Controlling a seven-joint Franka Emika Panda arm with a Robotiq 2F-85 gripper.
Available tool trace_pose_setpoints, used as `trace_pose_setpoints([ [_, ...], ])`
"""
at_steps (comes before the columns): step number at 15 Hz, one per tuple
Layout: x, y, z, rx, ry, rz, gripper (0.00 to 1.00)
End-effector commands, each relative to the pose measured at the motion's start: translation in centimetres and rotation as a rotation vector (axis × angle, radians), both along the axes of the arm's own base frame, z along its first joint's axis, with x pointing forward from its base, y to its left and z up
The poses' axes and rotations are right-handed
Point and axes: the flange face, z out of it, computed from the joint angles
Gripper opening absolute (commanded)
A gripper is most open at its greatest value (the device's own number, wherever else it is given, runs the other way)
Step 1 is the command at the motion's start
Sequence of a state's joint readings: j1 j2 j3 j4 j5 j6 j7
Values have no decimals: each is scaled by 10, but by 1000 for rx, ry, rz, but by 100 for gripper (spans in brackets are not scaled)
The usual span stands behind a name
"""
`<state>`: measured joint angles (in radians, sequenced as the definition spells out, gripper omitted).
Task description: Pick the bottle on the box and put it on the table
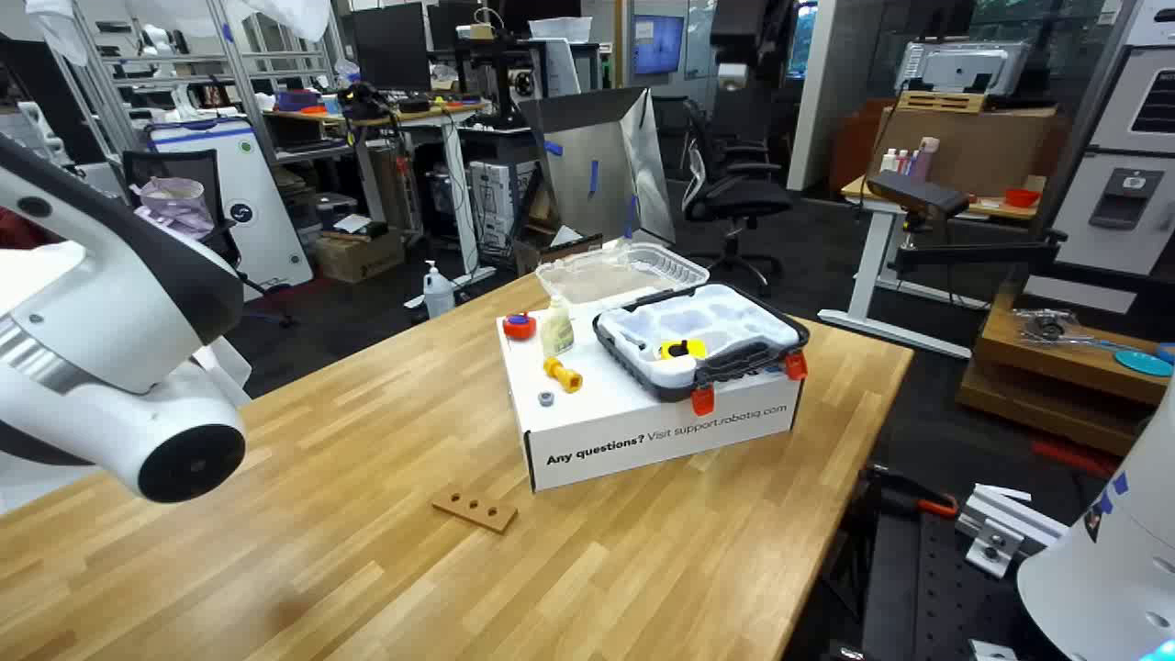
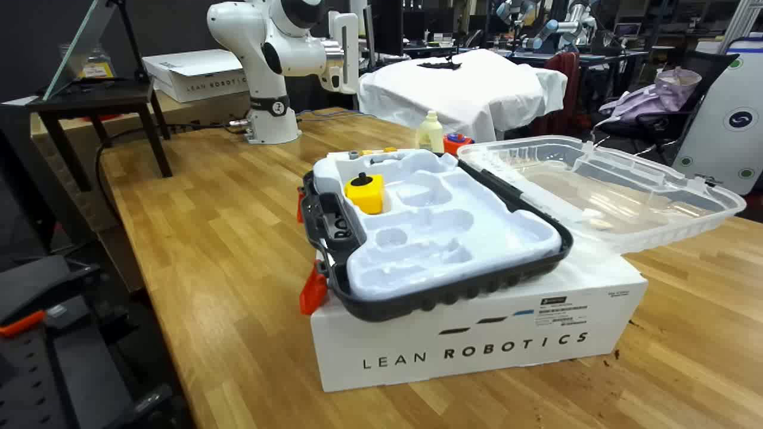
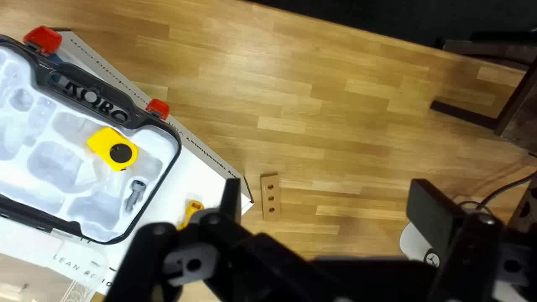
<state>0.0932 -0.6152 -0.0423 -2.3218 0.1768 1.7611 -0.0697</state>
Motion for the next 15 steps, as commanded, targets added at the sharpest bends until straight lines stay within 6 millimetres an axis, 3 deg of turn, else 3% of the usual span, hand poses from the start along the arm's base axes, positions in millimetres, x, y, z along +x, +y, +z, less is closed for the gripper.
trace_pose_setpoints([
  [1,0,0,0,0,0,0,100],
  [6,0,0,1,0,0,0,100],
  [9,12,7,-11,-9,19,11,100],
  [15,66,20,-50,21,111,-2,100],
])
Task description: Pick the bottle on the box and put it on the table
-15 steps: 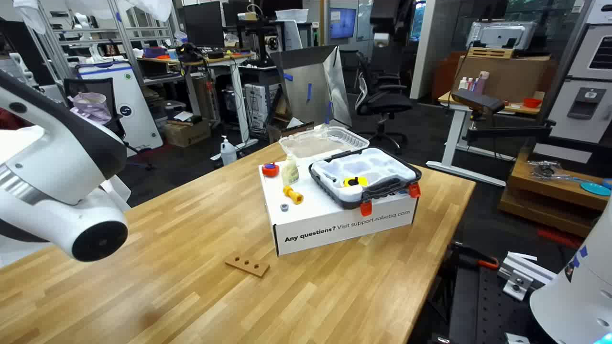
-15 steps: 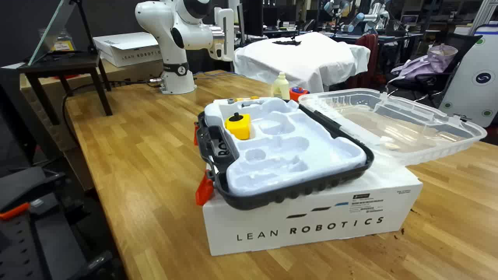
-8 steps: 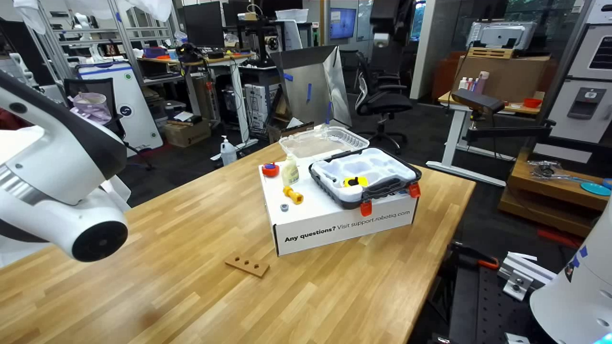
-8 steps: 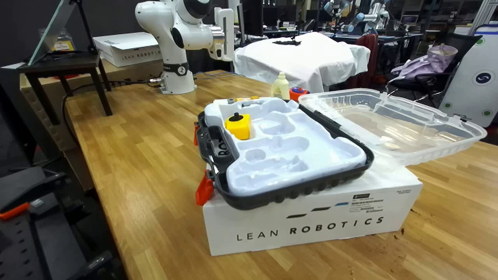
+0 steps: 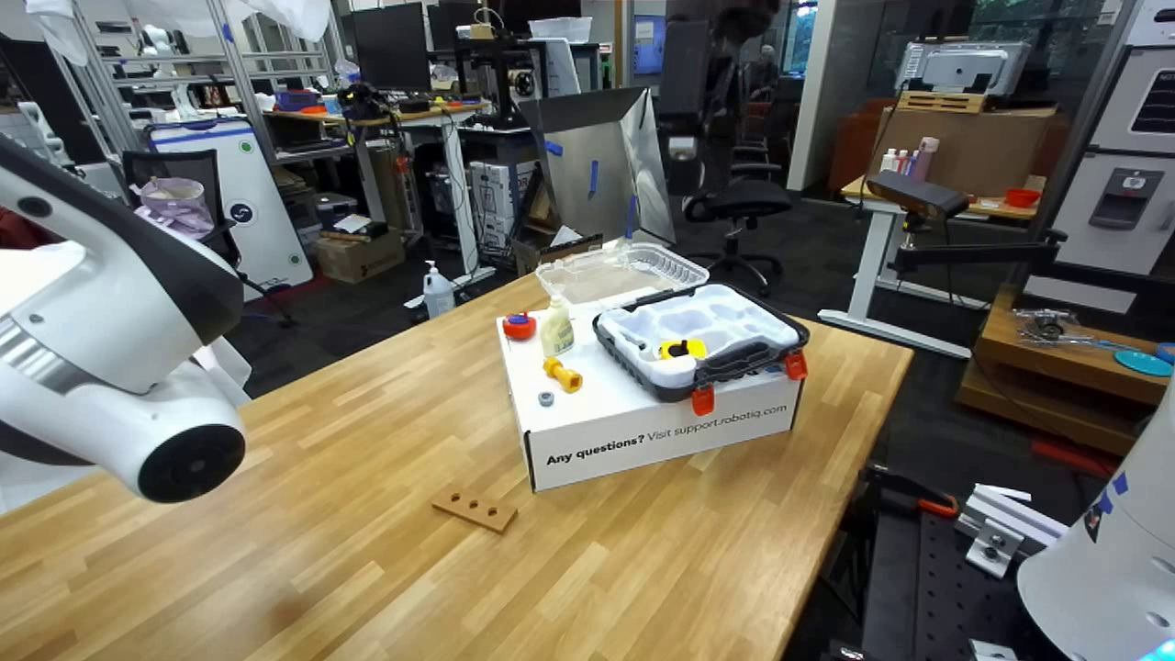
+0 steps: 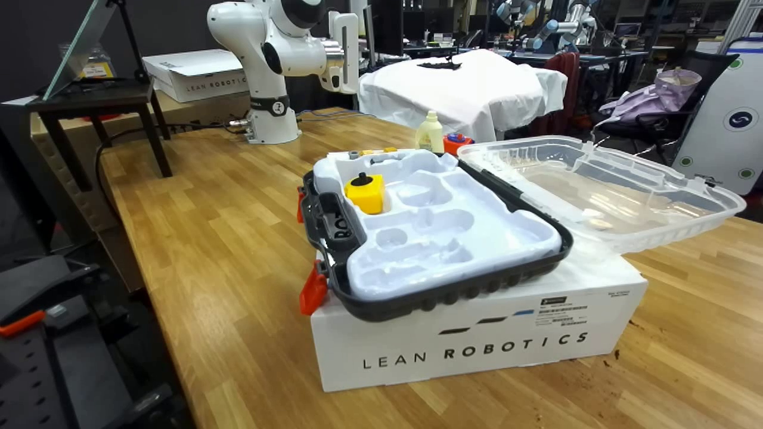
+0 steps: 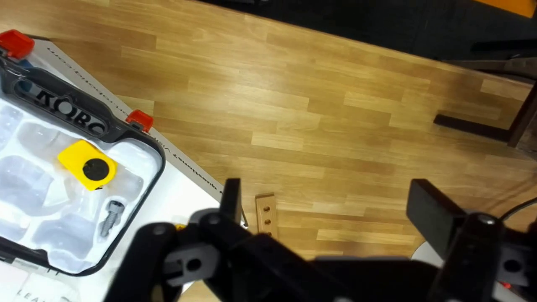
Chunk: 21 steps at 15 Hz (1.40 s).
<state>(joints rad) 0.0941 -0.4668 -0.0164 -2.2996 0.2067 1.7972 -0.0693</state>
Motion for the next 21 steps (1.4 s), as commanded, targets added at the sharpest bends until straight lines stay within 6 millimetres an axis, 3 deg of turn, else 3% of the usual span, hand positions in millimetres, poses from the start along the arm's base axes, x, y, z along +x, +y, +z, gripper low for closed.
trace_pose_setpoints([
  [1,10,1,-6,1,6,-4,100],
  [4,31,3,-14,1,24,-6,100],
  [11,30,3,-10,2,16,-7,100],
  [13,39,3,-10,6,12,-27,100],
  [18,117,-13,-23,-90,-133,-94,100],
  [21,165,-32,-51,-208,-158,-151,100],
])
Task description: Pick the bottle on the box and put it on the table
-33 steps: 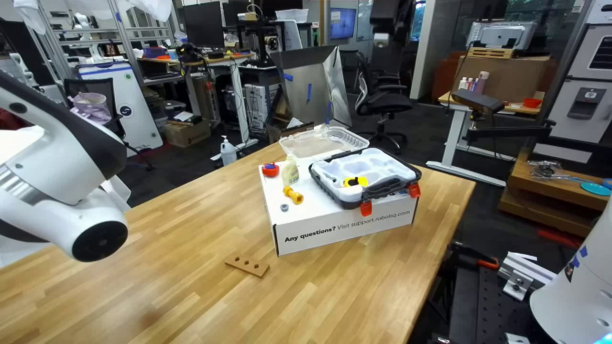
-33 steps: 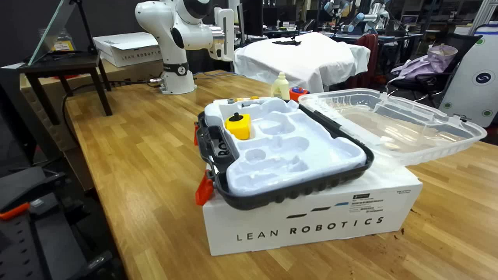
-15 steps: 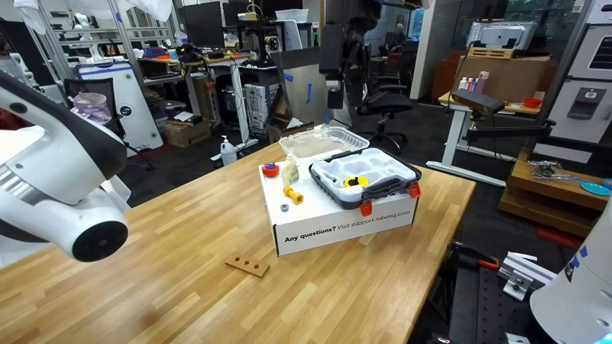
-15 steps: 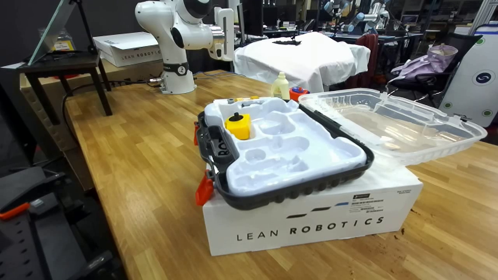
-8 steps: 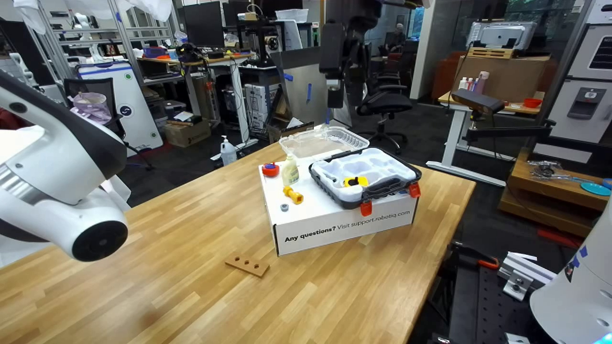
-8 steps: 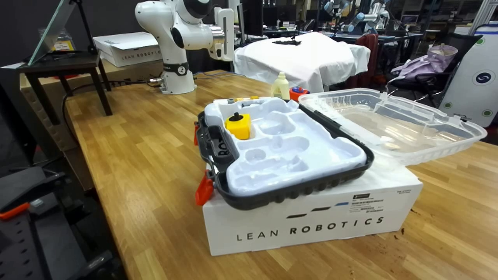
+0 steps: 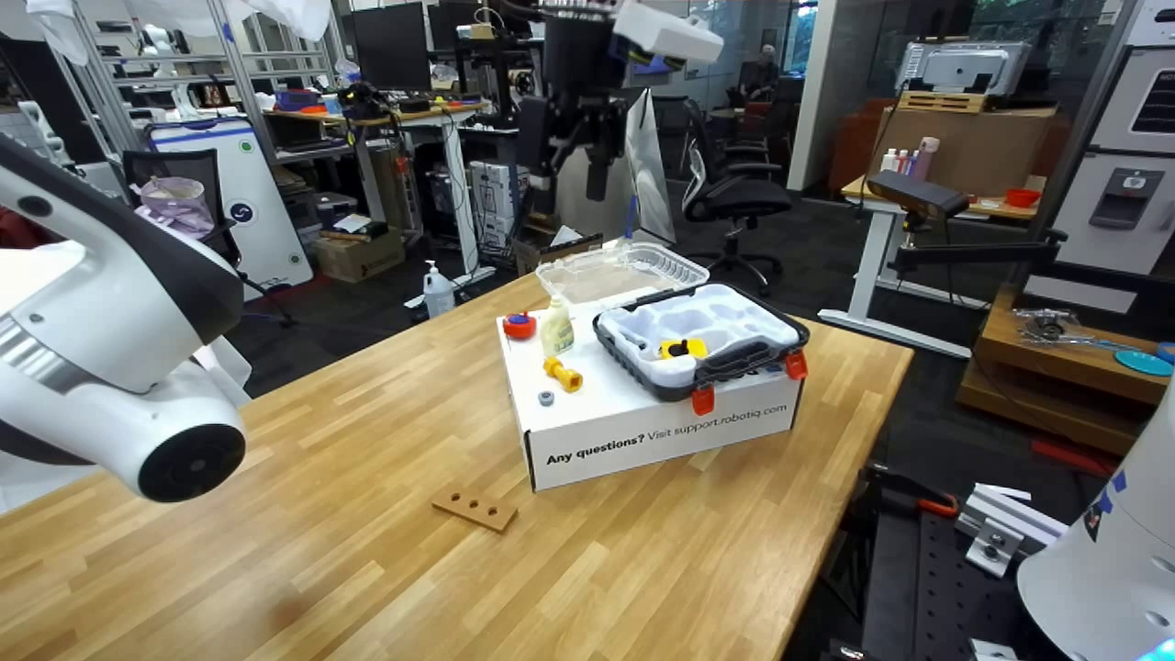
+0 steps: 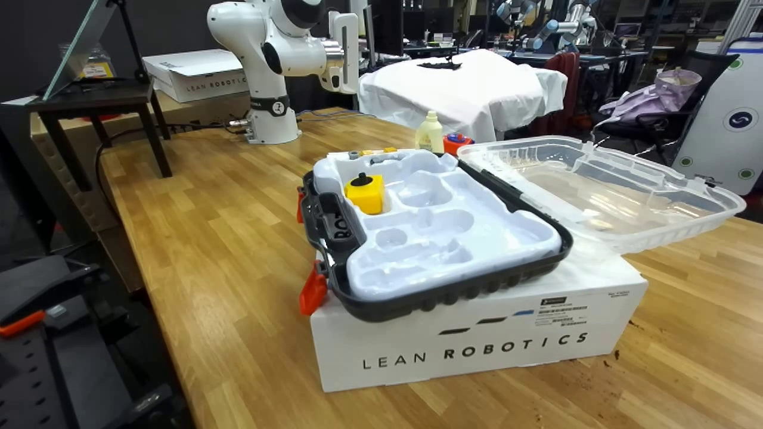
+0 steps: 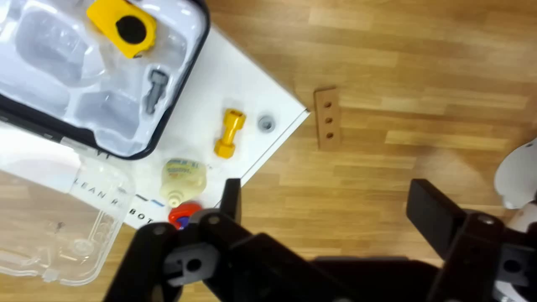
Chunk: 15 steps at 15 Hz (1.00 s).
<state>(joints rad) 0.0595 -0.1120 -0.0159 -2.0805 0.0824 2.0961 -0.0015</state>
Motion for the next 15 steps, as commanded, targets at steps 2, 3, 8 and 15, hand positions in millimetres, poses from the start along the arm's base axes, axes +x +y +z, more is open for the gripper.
trace_pose_setpoints([
  [2,31,-12,-22,-70,4,-42,100],
  [3,42,-16,-32,-92,11,-57,100],
  [8,51,-16,-27,-99,-1,-68,100],
  [15,61,-18,-30,-116,-20,-75,100],
])
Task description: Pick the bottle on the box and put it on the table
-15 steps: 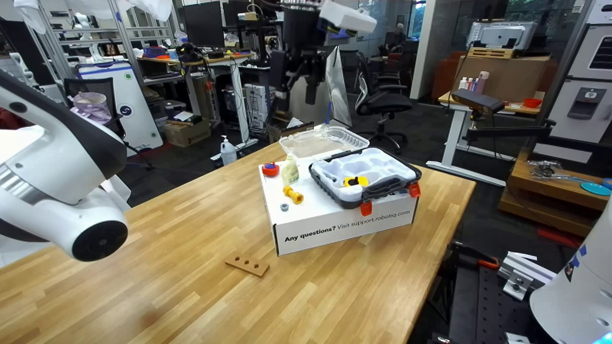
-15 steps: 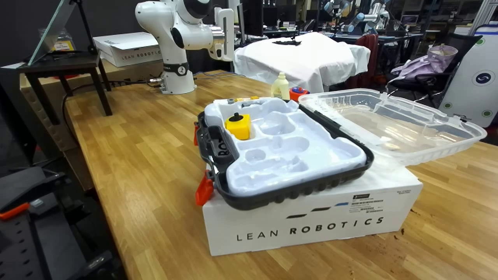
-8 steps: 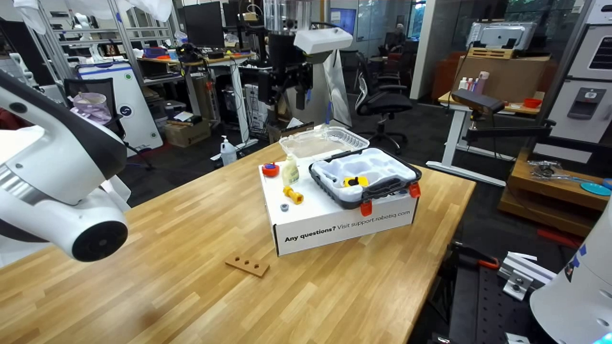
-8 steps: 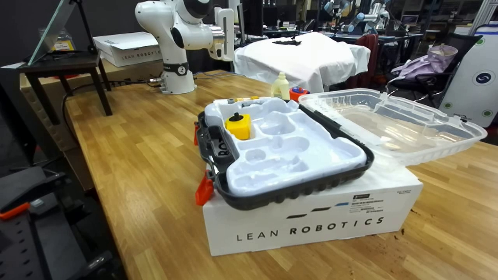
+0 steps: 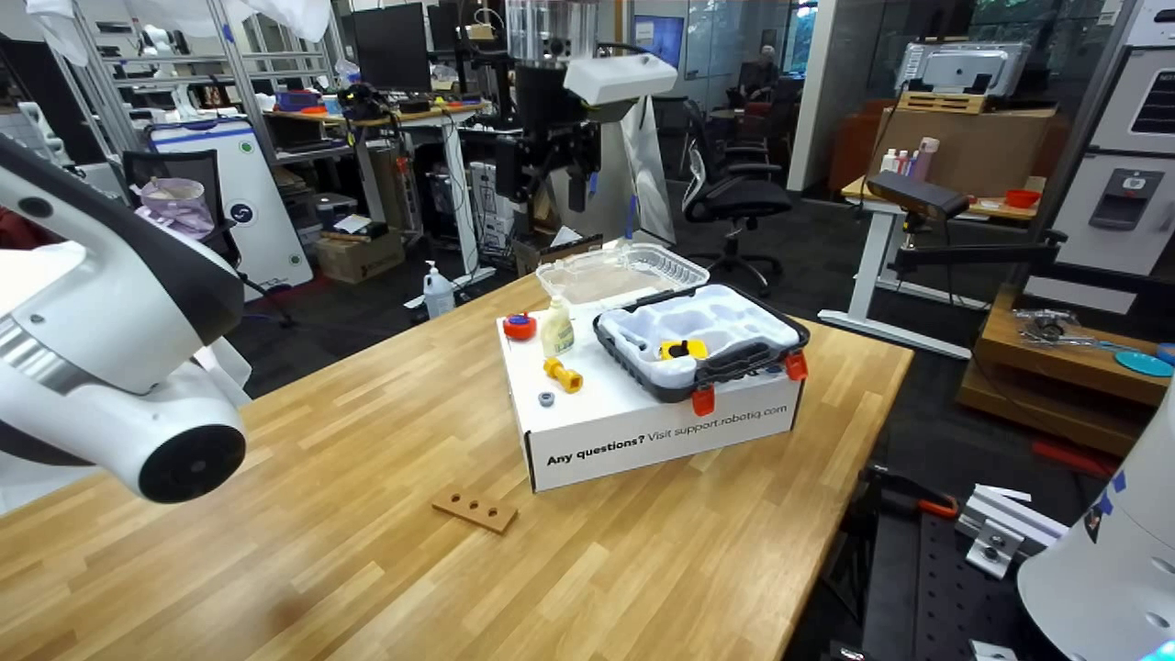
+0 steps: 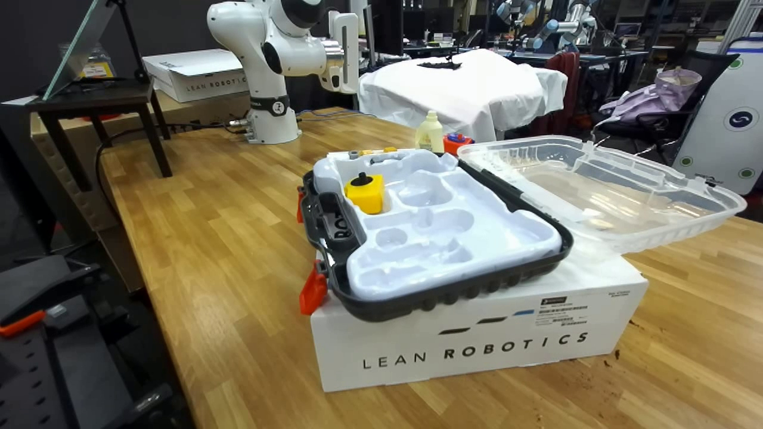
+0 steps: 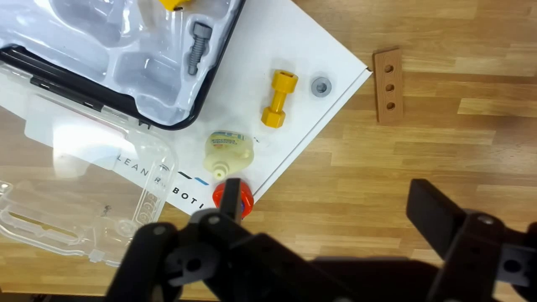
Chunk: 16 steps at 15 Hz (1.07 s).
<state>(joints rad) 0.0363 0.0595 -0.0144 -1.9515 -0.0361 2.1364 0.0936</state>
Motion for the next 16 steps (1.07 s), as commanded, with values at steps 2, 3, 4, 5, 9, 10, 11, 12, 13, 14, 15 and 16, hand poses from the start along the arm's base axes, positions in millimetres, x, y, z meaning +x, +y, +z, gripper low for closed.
trace_pose_setpoints([
  [2,21,-7,-5,-45,-44,20,100],
  [3,29,-9,-9,-56,-50,34,100],
  [4,36,-12,-13,-66,-56,38,100],
  [5,43,-15,-19,-71,-55,44,100],
  [9,59,-23,-51,-58,8,104,100],
  [10,60,-26,-59,-73,32,114,100],
  [11,54,-22,-58,-64,7,81,100],
  [12,56,-23,-64,-66,18,89,100],
  [13,58,-24,-66,-67,19,93,100],
  [14,59,-24,-65,-67,19,95,100],
  [15,59,-24,-63,-67,18,95,100],
  [16,60,-24,-62,-67,18,96,100],
])
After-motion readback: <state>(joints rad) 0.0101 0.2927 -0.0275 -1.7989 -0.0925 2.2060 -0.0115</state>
